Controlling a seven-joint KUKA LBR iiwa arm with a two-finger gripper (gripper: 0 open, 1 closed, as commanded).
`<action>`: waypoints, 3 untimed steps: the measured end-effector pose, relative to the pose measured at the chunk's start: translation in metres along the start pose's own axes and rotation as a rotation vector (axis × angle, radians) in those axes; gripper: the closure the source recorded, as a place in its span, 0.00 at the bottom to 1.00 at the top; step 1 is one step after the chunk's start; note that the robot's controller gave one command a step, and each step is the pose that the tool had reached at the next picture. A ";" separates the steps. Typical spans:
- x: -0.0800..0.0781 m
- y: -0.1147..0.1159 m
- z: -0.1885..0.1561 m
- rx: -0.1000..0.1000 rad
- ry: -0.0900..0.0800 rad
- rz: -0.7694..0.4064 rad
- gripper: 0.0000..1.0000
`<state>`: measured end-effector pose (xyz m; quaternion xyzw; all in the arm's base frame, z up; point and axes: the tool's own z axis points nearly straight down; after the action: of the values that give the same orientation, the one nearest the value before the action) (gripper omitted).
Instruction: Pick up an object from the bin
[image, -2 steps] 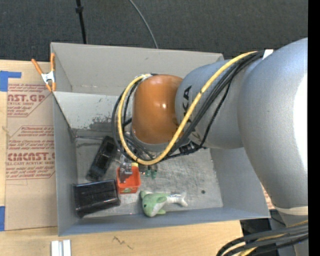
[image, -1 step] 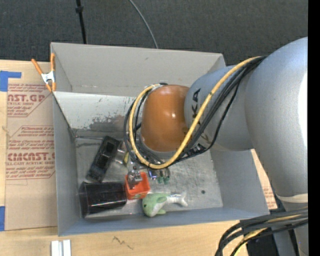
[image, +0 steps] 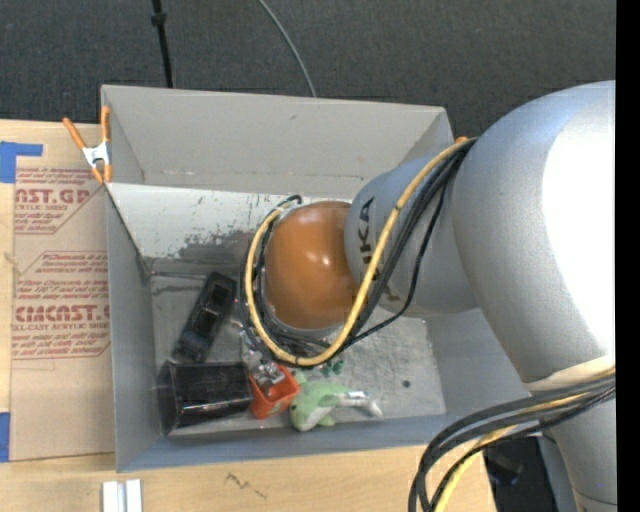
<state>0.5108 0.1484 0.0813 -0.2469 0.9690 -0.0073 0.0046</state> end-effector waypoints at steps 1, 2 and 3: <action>0.000 0.000 0.000 0.000 0.000 0.000 1.00; 0.008 0.015 -0.032 -0.012 0.010 0.018 1.00; 0.000 -0.025 -0.128 -0.017 0.003 0.013 1.00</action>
Offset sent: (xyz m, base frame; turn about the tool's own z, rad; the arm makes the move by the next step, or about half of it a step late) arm -0.0191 0.0184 0.0593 0.0227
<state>0.5211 0.1277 0.2095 -0.2405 0.9706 0.0006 0.0011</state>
